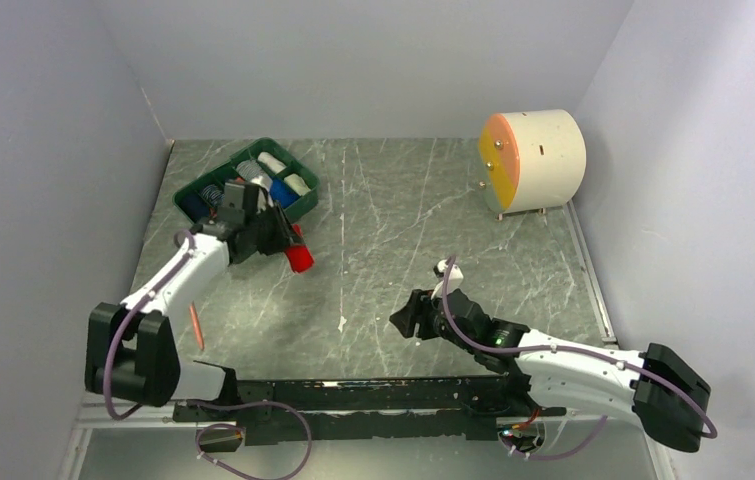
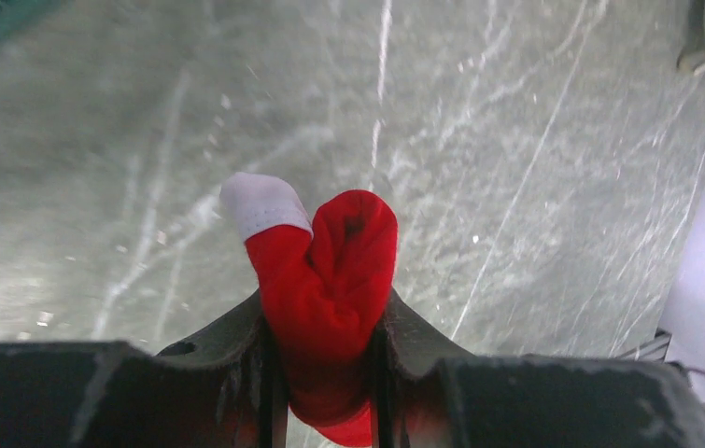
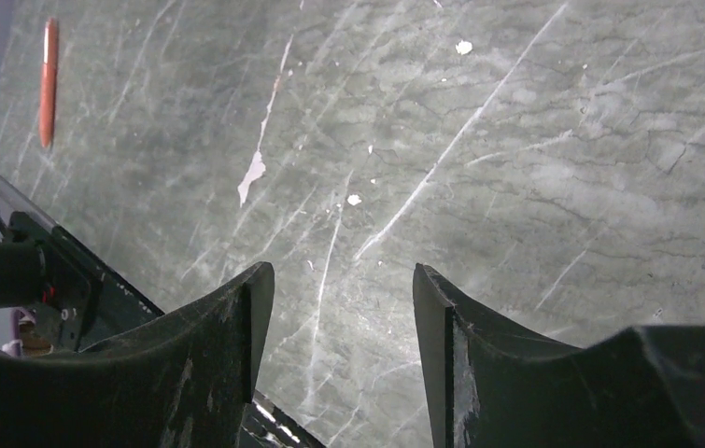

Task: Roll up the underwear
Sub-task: Pick up the underwear from the center of the board, then place the underwear in the storage box.

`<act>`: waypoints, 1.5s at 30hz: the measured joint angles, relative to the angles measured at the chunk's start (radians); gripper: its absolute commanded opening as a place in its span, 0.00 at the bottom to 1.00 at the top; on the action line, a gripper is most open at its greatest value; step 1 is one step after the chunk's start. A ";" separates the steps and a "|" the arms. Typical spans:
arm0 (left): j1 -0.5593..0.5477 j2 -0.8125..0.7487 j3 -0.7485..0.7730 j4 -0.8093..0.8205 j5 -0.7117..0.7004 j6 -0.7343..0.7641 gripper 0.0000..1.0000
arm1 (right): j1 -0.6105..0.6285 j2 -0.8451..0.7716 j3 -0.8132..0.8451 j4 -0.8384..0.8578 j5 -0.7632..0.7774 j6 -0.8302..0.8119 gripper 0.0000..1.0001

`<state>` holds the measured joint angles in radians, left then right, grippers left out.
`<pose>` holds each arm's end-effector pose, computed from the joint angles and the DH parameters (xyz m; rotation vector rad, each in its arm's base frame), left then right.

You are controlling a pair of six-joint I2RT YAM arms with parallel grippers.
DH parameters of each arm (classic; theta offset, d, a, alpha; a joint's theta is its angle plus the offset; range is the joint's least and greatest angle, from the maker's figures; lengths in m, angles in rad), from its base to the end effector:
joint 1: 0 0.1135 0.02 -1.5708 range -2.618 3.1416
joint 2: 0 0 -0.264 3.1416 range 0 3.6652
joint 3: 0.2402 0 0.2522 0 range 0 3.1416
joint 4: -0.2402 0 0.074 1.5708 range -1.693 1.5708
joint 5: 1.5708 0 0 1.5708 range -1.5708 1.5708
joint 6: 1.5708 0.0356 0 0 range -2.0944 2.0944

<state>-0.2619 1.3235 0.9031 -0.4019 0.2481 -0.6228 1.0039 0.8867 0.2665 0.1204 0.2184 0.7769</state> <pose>0.2656 -0.0803 0.2448 -0.3254 2.4599 -0.6960 0.1047 0.1501 0.1724 -0.1055 2.1728 0.8515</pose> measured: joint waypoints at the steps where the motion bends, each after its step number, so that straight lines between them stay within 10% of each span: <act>1: 0.032 0.019 0.030 -0.014 0.005 0.011 0.05 | 0.000 0.006 0.000 0.000 -0.002 0.000 0.60; 18: 0.523 0.364 0.406 -0.221 0.129 0.161 0.05 | 0.000 0.072 0.079 -0.080 -0.069 -0.109 0.63; 45: 0.610 0.492 0.426 -0.255 0.153 0.238 0.05 | 0.000 0.090 0.099 -0.143 -0.071 -0.157 0.64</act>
<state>0.3477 1.8153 1.3289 -0.6567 0.4011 -0.3847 1.0039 0.9764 0.3656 -0.0223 0.1478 0.6201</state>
